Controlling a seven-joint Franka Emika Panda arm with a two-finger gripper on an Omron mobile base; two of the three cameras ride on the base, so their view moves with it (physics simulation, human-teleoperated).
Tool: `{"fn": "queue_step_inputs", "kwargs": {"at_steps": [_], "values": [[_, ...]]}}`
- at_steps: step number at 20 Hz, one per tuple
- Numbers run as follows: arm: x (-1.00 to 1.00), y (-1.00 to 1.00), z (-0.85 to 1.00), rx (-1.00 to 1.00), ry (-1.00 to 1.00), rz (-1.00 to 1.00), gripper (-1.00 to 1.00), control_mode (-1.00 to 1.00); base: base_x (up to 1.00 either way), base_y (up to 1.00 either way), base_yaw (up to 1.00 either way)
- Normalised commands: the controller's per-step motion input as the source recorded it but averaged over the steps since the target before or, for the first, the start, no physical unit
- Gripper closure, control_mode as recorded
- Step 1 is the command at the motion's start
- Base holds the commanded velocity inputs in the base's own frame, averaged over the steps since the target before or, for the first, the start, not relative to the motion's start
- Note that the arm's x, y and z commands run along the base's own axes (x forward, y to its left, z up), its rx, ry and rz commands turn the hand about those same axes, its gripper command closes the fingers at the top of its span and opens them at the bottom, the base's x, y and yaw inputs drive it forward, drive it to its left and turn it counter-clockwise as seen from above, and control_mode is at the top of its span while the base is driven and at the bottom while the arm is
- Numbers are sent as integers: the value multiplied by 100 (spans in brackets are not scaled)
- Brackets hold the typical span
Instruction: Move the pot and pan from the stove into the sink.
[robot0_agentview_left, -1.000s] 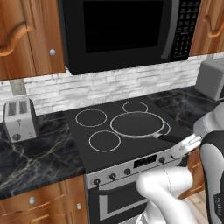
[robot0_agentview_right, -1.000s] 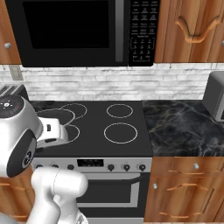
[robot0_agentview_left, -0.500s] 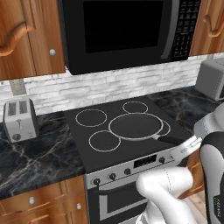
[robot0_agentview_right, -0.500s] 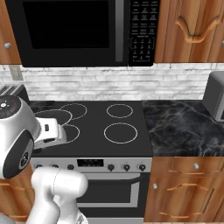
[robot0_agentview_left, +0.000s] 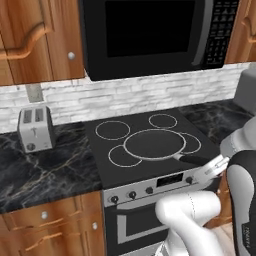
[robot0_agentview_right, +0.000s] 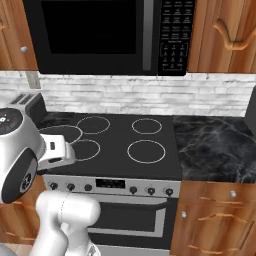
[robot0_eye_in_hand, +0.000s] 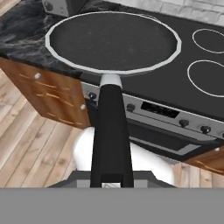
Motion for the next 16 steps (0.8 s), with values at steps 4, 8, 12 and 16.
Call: {"fn": "queue_step_inputs", "kwargs": {"at_steps": [4,8,12,16], "values": [[0,0,0,0,0,0,100,100,-41,0,39],[0,0,0,0,0,0,100,100,-30,0,44],[0,0,0,0,0,0,100,100,-17,0,48],[0,0,0,0,0,0,100,100,-14,0,49]]}}
